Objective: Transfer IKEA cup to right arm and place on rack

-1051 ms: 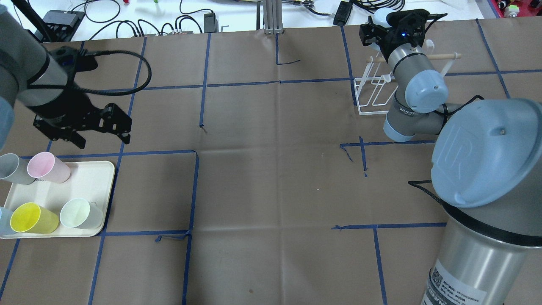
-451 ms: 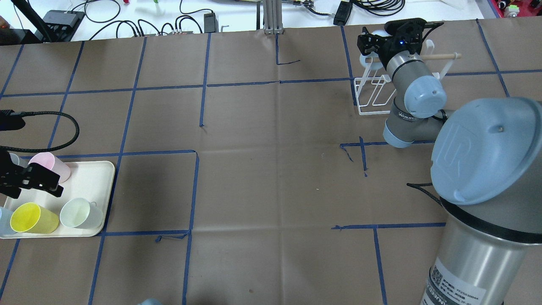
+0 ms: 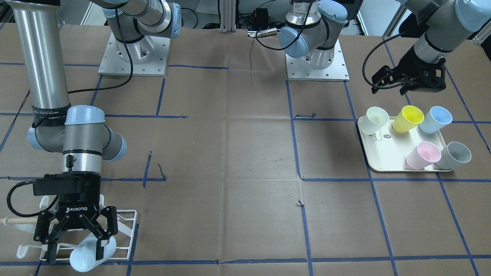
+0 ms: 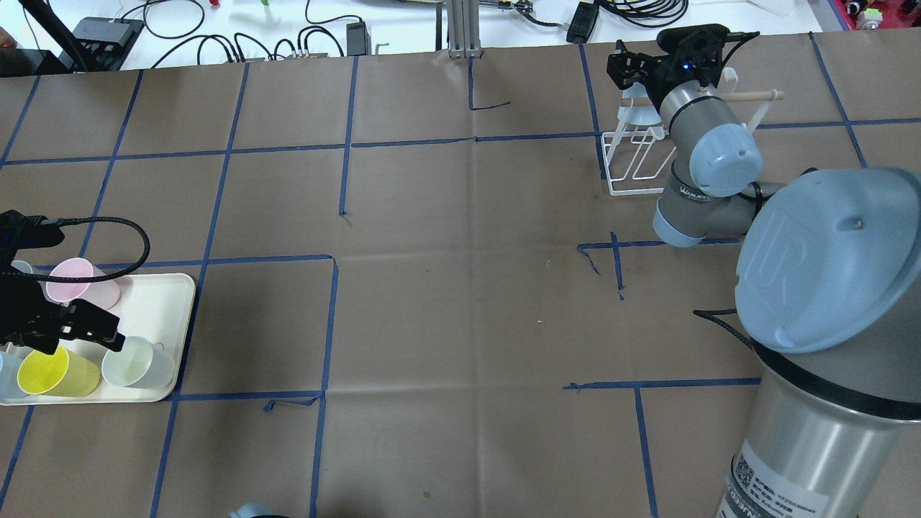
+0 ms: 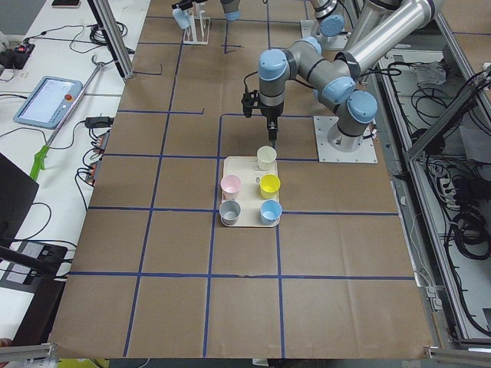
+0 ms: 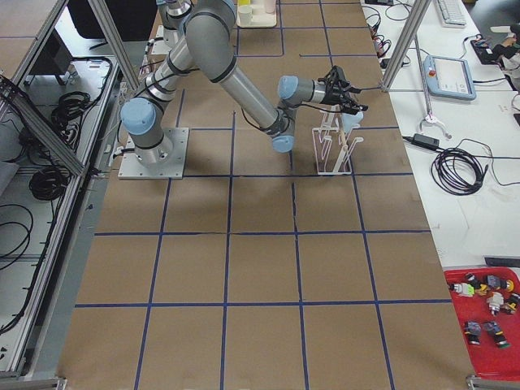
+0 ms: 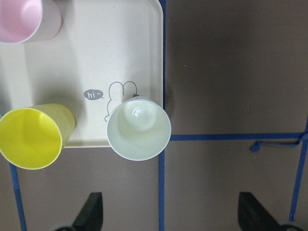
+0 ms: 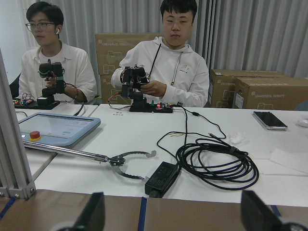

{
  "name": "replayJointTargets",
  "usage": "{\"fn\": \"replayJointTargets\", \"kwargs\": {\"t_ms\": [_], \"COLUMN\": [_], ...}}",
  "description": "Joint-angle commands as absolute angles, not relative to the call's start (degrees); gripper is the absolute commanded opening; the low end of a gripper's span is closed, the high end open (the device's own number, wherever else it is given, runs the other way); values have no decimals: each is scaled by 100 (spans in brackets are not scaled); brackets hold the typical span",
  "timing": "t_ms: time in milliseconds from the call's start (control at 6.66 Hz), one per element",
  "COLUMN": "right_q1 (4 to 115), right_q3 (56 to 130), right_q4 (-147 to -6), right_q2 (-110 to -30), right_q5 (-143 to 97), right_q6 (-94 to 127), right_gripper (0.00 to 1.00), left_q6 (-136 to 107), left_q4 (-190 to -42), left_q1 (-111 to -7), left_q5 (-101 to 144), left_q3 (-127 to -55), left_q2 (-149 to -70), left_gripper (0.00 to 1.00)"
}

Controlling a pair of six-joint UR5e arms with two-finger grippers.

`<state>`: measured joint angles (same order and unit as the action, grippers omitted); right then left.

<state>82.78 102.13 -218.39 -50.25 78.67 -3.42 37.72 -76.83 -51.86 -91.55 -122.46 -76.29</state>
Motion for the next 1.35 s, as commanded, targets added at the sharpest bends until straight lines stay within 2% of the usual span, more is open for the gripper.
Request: {"fn": "replayJointTargets", "kwargs": {"t_ms": [0,451,901,1051,1201], "right_q1": [8349,9015,9613,9841,9905], "right_q3": [10204,10274,10301,10292,10414], "right_q4": [-21379,-20997,-21294,-21226,-21182], "right_q2": [-5464,-6571,-6837,-6951,-7135], "right_q5": [7779,7787,7761,7769,7796], "right_q6": [-325,-264,210,916,1967], "right_gripper": [99,100,100,100,100], "left_q6": [3744,3753,3771,3771,3779], "left_q4": [-6877,-5726,-5564,-5503,-5406], "left_q1": [-5194,-5194,-5186,-5186,-5186], "left_q5": [-9123,-9026,-9088,-9088,-9114], "left_q3": [-12838,-13376,-13588,-13562,-13544], "left_q2": [-7760,-8259,-8464,-8464,-8481], "left_gripper": [99,99,99,95,66]}}
